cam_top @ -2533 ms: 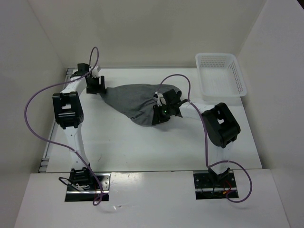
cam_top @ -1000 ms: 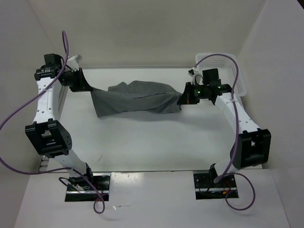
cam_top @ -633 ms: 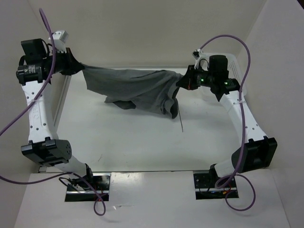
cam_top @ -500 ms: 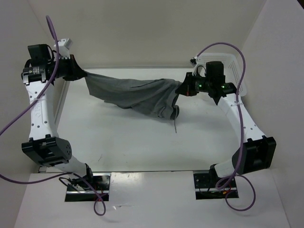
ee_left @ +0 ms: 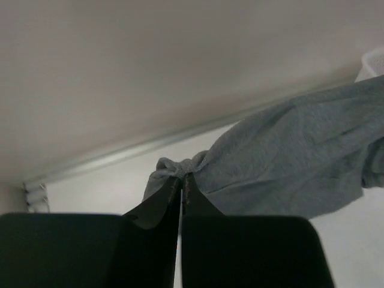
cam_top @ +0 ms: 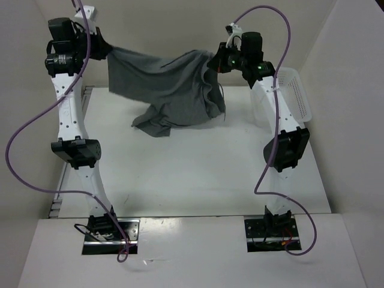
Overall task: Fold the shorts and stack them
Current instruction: Flatten the shorts out
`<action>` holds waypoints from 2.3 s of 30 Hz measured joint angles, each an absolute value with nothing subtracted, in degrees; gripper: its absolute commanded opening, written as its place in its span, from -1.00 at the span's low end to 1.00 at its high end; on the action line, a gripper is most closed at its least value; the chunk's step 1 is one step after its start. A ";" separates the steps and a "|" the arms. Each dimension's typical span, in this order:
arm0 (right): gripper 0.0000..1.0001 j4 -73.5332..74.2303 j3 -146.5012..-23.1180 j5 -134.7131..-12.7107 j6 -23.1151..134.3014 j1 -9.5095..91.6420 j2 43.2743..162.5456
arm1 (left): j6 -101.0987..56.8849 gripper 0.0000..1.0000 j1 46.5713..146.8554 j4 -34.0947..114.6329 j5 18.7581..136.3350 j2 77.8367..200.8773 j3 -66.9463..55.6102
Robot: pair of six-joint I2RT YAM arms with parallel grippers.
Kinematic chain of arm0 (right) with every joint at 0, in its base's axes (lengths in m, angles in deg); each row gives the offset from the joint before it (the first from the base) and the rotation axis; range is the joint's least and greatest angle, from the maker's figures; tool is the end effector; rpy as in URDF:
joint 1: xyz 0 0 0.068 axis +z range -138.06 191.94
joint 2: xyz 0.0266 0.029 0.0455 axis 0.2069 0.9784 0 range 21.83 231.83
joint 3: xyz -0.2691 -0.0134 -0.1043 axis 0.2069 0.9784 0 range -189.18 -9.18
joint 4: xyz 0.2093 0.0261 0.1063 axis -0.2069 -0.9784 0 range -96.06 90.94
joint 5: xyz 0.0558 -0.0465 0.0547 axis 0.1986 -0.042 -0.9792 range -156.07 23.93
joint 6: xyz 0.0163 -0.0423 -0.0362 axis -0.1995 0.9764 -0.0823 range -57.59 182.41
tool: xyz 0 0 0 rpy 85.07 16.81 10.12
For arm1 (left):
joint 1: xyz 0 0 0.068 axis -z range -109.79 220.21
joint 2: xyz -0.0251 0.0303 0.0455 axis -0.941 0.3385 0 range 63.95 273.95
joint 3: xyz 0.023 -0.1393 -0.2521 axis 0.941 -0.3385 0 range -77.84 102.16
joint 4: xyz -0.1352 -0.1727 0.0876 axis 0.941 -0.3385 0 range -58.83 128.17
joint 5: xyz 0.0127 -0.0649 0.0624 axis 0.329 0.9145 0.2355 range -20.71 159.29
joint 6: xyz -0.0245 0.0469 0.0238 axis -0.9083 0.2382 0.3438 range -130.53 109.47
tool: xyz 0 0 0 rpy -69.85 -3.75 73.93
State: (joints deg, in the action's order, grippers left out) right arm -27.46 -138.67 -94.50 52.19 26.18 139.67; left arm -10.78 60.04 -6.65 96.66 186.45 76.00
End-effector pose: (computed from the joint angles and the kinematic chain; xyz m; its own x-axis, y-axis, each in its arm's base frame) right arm 0.4393 0.1318 0.4326 -0.3916 0.0614 -0.9181 -0.5982 0.7411 0.3048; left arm 0.4302 0.0577 0.4889 -0.2306 -0.0454 -0.9720 0.2822 0.9529 -0.1114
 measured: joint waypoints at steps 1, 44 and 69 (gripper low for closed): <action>-1.00 -27.61 -139.96 -93.36 52.21 26.18 139.93 | -10.76 -1.00 60.59 -6.61 96.09 187.10 79.65; -1.00 -32.53 -64.66 -96.24 58.86 41.48 92.94 | -10.73 -1.00 58.03 -31.61 100.16 157.29 17.12; -1.00 -19.22 -126.80 -90.52 58.94 25.83 126.99 | -10.73 -1.00 57.05 -11.66 98.89 177.20 89.95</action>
